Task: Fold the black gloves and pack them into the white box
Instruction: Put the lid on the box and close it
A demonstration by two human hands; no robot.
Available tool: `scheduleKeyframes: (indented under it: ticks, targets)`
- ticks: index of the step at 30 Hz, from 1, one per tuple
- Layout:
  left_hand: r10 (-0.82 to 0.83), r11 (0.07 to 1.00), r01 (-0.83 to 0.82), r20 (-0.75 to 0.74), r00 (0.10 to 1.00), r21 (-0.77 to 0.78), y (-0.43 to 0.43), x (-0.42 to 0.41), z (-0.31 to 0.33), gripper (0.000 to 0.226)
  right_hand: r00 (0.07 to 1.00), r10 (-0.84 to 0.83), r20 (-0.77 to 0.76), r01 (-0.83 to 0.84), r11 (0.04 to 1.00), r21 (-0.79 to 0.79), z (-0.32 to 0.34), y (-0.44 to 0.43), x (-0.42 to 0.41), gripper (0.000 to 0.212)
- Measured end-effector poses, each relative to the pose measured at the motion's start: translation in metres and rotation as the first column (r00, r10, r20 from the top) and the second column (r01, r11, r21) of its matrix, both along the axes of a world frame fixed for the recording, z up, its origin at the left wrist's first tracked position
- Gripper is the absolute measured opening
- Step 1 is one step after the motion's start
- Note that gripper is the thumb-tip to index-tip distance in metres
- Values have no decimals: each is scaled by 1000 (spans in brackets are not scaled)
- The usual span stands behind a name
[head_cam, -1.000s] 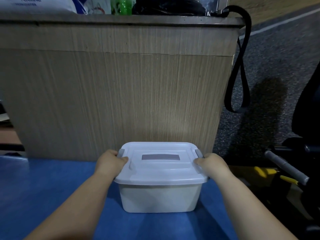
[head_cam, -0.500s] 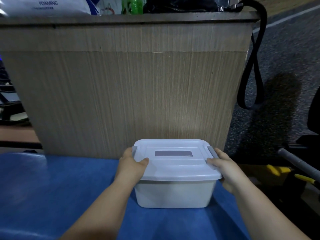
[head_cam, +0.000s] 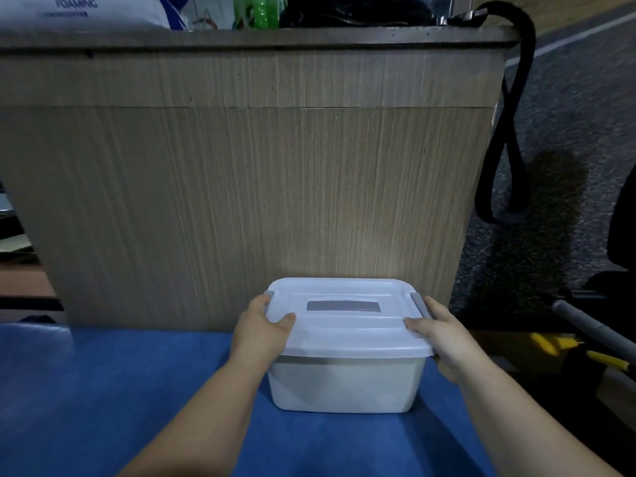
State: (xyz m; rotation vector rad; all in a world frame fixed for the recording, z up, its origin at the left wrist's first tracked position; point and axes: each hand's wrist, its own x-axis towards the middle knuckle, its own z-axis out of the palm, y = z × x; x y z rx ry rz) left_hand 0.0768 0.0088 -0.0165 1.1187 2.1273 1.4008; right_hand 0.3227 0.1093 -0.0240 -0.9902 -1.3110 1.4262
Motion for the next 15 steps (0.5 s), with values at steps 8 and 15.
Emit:
scheduleKeyframes:
  ticks: [8, 15]
  targets:
    - [-14, 1000, 13, -39, 999, -22, 11, -5, -6, 61, 995, 4, 101, -5, 1000, 9, -3, 13, 2, 70]
    - [-94, 957, -55, -486, 869, -284, 21, -1, 10, 59, 849, -104, 518, -24, 972, 233, 10, 11, 5, 50]
